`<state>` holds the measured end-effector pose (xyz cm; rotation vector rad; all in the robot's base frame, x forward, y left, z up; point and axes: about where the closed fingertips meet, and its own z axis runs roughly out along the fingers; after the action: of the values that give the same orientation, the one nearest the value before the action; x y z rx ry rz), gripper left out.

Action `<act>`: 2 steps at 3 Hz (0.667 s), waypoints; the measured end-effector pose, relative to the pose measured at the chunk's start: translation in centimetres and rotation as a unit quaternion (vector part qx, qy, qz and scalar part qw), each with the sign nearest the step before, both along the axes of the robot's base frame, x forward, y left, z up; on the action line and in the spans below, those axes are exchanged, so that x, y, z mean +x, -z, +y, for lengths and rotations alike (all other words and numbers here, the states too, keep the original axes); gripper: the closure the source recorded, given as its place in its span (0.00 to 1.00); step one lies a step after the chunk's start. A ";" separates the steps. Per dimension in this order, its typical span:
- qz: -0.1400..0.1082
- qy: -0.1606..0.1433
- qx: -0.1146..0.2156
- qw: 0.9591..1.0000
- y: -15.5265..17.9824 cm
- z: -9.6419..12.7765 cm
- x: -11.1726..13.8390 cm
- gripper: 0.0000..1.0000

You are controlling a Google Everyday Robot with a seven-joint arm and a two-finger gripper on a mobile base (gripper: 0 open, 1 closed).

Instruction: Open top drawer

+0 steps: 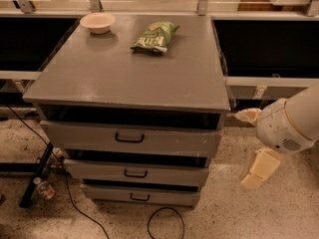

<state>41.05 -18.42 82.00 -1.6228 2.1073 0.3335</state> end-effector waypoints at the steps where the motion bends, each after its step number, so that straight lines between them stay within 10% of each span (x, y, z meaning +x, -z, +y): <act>1: 0.000 0.000 0.000 1.000 0.0 0.0 0.0 0.00; 2: -0.023 0.014 -0.002 1.000 0.8 0.7 0.7 0.00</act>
Offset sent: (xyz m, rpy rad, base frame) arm 0.0336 0.0283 -0.0354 -0.0145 -0.2230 -0.1466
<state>41.73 -17.74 81.22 -1.5852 2.0958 0.2805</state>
